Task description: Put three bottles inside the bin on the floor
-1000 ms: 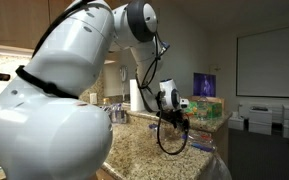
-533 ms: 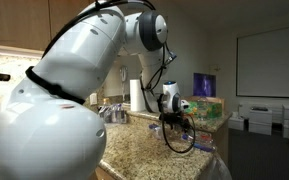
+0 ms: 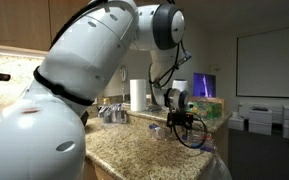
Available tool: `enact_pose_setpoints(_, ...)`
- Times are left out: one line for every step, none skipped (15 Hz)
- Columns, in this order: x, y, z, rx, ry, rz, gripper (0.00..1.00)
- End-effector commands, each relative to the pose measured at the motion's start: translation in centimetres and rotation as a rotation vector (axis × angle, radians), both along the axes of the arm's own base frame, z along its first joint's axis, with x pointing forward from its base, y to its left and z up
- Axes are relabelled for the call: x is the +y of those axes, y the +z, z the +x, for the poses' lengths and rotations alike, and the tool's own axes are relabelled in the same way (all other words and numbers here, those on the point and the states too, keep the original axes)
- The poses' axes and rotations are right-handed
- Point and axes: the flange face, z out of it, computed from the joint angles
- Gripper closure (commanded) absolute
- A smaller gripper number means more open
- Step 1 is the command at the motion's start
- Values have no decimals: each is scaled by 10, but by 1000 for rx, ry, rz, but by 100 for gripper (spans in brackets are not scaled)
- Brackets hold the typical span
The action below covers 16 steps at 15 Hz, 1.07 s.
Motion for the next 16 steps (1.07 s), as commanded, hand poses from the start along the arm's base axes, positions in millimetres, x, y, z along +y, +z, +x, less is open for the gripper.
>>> enact_pose_setpoints(-16,8,11,-66,144,-36,0)
enact_pose_setpoints(-17,4,10,-77,164,-40,0)
enact_pose_setpoints(-17,0,9,-94,185,-49,0)
enact_pose_setpoints(-15,-4,8,-102,202,-50,0)
enact_pose_setpoints(-14,-7,7,-112,218,-55,0)
enact_pose_setpoints(-12,-11,6,-125,233,-50,0)
enact_pose_setpoints(-10,-13,6,-141,252,-53,0)
enact_pose_setpoints(-8,-15,5,-153,266,-50,0)
enact_pose_setpoints(-7,-15,5,-166,278,-50,0)
enact_pose_setpoints(-8,-15,5,-173,289,-50,0)
enact_pose_setpoints(-8,-16,5,-183,298,-49,0)
enact_pose_setpoints(-9,-16,6,-189,307,-51,0)
enact_pose_setpoints(-9,-16,7,-194,314,-50,0)
enact_pose_setpoints(-9,-15,7,-198,323,-46,0)
enact_pose_setpoints(-8,-11,8,-205,331,-36,0)
enact_pose_setpoints(-6,-7,9,-208,338,-26,0)
